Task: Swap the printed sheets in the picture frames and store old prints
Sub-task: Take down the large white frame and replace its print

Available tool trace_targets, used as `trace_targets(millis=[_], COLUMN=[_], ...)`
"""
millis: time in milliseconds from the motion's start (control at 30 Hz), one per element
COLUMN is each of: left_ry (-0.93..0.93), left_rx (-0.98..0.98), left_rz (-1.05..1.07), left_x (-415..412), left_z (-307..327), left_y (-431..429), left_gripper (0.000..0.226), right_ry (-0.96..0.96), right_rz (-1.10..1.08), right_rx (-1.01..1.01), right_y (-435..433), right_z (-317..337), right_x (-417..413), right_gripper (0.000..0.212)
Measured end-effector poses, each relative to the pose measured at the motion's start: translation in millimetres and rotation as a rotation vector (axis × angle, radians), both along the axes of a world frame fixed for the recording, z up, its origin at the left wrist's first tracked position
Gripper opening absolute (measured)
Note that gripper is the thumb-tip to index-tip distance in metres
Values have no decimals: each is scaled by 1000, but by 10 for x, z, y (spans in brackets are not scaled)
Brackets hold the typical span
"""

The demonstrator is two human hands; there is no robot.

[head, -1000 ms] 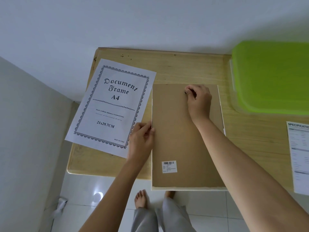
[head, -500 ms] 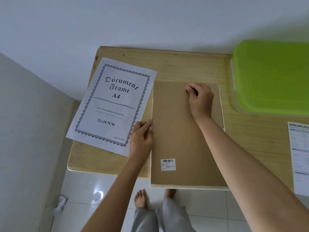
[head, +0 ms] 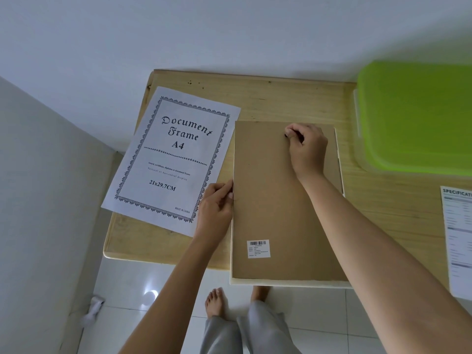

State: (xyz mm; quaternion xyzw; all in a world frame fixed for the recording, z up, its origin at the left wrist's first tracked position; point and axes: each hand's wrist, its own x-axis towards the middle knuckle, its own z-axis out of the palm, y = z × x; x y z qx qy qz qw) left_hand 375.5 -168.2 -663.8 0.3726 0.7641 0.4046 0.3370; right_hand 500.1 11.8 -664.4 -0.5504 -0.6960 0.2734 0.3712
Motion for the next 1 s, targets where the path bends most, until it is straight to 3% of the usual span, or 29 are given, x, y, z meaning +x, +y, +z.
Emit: trace_targets(millis=[467,1000], left_ry=[-20,-122], left_rx=[-42,-38], left_rz=[-37,85], left_x=[-36,-3], left_z=[24,87], left_y=[4,27], left_gripper=[37,34], right_ry=[-50,-67], right_rz=[-14,45], right_rx=[-68,-48], right_y=[91,107], right_z=[81,168], right_x=[-185,-249], right_gripper=[13,14])
